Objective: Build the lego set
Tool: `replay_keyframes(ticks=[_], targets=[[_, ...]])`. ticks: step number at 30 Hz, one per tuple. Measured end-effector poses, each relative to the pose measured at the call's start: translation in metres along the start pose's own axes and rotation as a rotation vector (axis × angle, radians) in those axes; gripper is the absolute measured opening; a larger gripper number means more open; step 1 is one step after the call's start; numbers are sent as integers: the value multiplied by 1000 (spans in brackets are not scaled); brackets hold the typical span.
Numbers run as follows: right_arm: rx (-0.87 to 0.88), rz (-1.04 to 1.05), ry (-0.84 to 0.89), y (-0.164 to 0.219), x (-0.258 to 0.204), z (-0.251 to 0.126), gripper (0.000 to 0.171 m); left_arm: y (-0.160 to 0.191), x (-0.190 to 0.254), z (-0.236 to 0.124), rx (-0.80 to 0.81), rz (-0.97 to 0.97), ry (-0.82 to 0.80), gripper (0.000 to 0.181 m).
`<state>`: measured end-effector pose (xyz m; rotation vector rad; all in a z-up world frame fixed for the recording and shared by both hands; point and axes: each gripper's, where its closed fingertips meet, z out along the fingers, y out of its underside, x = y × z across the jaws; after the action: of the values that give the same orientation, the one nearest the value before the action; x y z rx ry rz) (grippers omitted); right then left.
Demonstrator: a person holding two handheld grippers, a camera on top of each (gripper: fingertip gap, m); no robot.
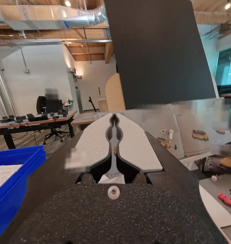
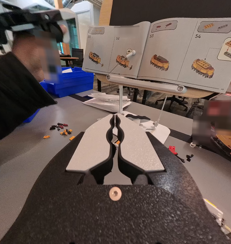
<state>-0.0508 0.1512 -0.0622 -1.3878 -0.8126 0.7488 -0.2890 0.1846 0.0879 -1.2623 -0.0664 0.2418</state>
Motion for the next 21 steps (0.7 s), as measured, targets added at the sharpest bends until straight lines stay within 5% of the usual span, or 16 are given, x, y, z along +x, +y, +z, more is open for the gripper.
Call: replay_keyframes(ticks=[5,10,16,21], targets=[[-3,6,-3,1,0,0,1,-19,-28,-15,-6,-130,41,0],[-16,-11,2,4,2,0,1,-7,29,-23,-103,-130,339,0],[1,-12,13,-1,8,-2,1,63,148,-109,-459,-239,1048,0],[-7,15,3,1,7,-2,1,138,191,-184,-636,-309,1199,26]])
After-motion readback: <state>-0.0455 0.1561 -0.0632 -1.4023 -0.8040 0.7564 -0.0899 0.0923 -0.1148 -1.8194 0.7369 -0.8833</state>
